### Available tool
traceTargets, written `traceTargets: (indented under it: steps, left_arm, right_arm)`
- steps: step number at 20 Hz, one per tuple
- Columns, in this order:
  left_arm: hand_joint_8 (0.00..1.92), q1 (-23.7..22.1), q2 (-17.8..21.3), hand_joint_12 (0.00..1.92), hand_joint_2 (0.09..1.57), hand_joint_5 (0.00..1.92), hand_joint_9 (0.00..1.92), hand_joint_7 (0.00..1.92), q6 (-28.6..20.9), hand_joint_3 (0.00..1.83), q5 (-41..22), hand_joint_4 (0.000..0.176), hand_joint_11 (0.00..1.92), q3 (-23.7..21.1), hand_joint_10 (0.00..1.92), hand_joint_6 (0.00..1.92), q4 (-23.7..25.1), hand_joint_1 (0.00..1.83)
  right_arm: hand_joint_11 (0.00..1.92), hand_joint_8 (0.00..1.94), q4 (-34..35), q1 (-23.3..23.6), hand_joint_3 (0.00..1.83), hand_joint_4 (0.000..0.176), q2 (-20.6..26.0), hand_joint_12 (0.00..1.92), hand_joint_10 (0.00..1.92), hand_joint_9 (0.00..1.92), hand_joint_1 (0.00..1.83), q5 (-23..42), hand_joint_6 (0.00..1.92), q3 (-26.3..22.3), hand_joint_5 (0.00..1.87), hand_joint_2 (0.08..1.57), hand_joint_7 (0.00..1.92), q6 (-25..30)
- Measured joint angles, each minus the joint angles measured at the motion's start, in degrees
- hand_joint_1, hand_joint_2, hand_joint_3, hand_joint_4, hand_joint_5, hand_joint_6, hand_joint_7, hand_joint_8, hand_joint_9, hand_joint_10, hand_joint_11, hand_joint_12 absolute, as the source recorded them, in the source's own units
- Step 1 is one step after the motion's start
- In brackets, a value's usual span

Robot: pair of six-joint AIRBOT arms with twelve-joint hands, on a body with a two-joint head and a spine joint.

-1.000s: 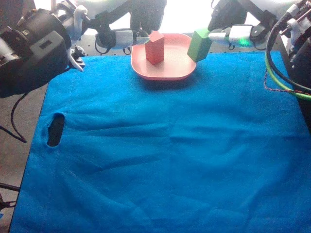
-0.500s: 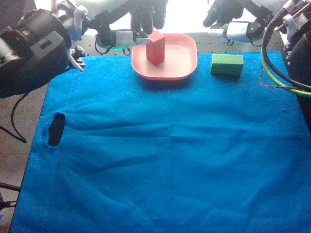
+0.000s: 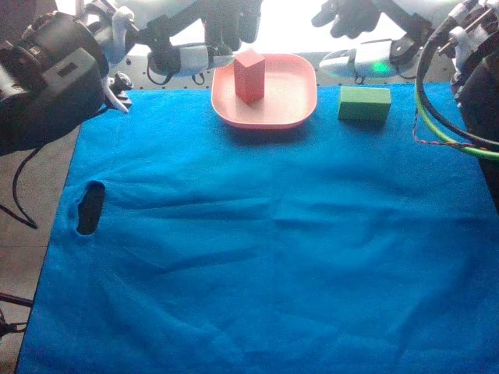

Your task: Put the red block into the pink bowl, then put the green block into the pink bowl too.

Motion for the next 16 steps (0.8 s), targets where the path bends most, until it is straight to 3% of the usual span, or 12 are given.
traceTargets:
  steps: [2,3,4,5,13,16]
  left_arm:
    - [0.93,0.0,0.22,1.11,1.13,0.74,1.0,0.97,-0.02,0.0,0.09,0.0,0.67,-0.35,1.15,1.23,0.13,1.37]
    - [0.95,0.0,0.24,1.1,1.09,0.75,0.98,0.93,0.0,0.01,0.13,0.0,0.66,-0.35,1.16,0.59,0.0,1.46]
    - [0.96,0.0,0.35,1.07,1.09,0.84,0.99,0.91,-0.02,0.0,0.17,0.0,0.69,-0.35,1.15,0.26,0.02,1.48]
    - [0.98,0.0,0.44,1.05,1.09,0.88,1.0,0.89,-0.02,0.0,0.11,0.0,0.71,-0.35,1.14,0.12,0.04,1.48]
    - [0.98,0.79,0.76,1.08,1.07,0.92,1.07,0.9,-0.02,0.0,0.37,0.0,0.74,-0.52,1.03,0.02,-0.39,1.49]
    - [0.97,0.79,0.79,1.09,1.07,0.93,1.06,0.9,-0.02,0.0,0.35,0.0,0.75,-0.52,1.04,0.01,-0.63,1.49]
  right_arm:
    - [0.71,0.0,-0.74,0.0,0.0,0.0,0.0,1.05,0.14,1.1,1.23,-1.25,0.0,-0.02,0.94,0.81,1.14,0.09]
    - [0.69,0.0,-1.86,0.0,0.0,0.0,0.07,1.03,0.12,1.08,1.24,-2.25,0.0,-0.02,0.91,0.82,1.1,0.13]
    - [0.66,0.0,-2.75,0.0,0.0,0.0,0.13,1.01,0.11,1.06,1.26,-3.1,0.0,-0.02,0.9,0.81,1.09,0.11]
    - [0.66,0.0,-3.3,0.0,0.0,0.0,0.13,1.01,0.1,1.06,1.26,-4.09,0.0,-0.02,0.89,0.8,1.07,0.13]
    - [0.55,0.0,-7.19,0.0,0.0,0.0,1.53,1.07,0.01,1.03,1.21,-9.03,0.0,-0.87,0.88,0.82,1.03,0.15]
    - [0.6,0.0,-8.41,0.0,0.0,0.0,2.45,1.08,0.01,1.06,1.2,-10.27,0.0,-1.53,0.88,0.83,1.05,0.17]
